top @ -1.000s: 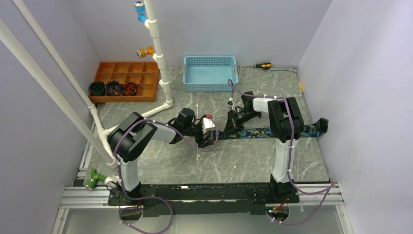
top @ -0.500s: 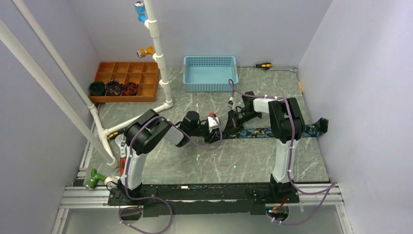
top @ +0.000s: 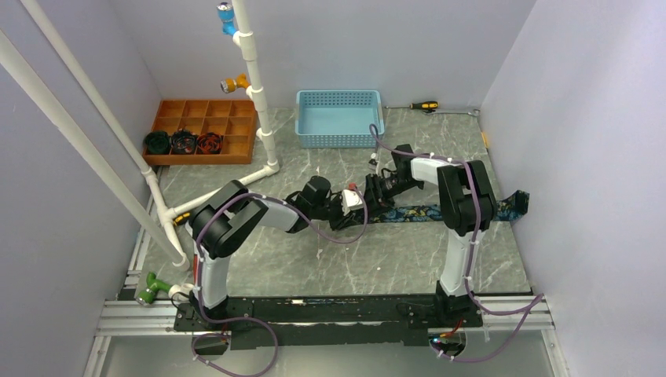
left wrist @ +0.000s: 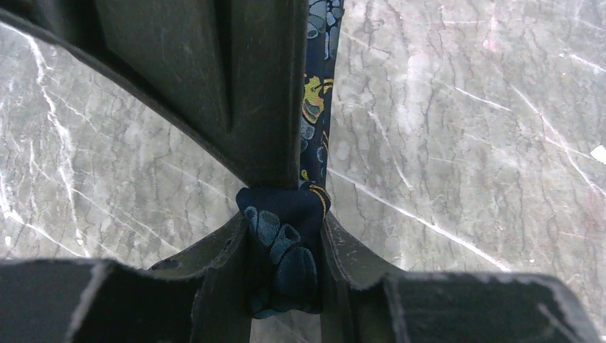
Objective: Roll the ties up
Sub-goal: Roll the tie at the center of the board.
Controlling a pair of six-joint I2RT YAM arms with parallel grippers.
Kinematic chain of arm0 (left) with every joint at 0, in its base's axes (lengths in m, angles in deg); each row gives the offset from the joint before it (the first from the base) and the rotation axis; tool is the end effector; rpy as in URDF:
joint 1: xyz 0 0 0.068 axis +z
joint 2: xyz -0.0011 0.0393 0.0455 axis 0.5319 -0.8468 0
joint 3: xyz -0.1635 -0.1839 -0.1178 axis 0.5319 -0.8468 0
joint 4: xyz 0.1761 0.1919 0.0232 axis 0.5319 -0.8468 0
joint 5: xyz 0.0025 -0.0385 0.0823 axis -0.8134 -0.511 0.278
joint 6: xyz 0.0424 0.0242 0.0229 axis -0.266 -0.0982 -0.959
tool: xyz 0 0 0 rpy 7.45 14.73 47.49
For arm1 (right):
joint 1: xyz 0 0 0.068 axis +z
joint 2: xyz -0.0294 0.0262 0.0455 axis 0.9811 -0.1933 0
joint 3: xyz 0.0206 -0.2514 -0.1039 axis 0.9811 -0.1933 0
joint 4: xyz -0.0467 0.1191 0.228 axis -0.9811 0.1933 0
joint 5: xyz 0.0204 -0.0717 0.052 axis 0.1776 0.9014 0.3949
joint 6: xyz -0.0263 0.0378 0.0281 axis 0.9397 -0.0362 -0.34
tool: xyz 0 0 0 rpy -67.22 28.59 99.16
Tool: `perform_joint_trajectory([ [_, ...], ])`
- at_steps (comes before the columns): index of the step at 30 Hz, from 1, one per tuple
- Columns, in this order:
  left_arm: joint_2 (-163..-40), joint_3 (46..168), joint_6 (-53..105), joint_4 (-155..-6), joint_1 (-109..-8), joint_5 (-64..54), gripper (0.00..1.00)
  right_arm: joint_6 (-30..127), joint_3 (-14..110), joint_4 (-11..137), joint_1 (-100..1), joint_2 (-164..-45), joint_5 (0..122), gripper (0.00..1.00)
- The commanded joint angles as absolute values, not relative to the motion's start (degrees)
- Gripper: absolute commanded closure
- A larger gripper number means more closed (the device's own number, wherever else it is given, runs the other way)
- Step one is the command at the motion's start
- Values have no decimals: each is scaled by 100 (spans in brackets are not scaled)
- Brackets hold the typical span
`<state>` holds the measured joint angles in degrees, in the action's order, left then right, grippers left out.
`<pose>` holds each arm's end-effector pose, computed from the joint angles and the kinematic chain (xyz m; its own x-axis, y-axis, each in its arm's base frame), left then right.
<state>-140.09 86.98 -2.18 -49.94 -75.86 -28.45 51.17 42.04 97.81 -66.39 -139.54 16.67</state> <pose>0.2660 -0.2803 0.1177 -0.0673 0.4091 -0.9100 0.9828 0.1845 0.0102 0.3479 0.1056 0.1182 -0.9822 -0.1700 -0.0804 -0.1676 0.5972 0.7844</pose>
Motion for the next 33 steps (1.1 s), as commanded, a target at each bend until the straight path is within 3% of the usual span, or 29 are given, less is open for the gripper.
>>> perform_joint_trajectory([
  [1,-14203,8661,-530,-7052,-7573,-2309,73,5418,4051,9973,-6641,-13410,1624,55],
  [12,-14260,8858,-649,-7463,-7576,-2409,73,5053,4122,9720,-6554,-13376,1026,53],
  [18,-14302,8900,-733,-7526,-7573,-2485,71,4894,4089,9607,-6561,-13276,865,44],
  [23,-14297,8925,-742,-7566,-7573,-2482,71,4889,4266,9721,-6456,-13691,1479,62],
  [29,-14243,8886,-837,-7582,-7570,-2542,68,5095,4356,9940,-6545,-13987,2282,100],
  [30,-14247,8879,-846,-7564,-7564,-2562,66,5123,4358,9971,-6566,-14030,2377,100],
  [33,-14309,8950,-766,-7490,-7497,-2706,42,5139,4307,9949,-6651,-14164,2589,100],
])
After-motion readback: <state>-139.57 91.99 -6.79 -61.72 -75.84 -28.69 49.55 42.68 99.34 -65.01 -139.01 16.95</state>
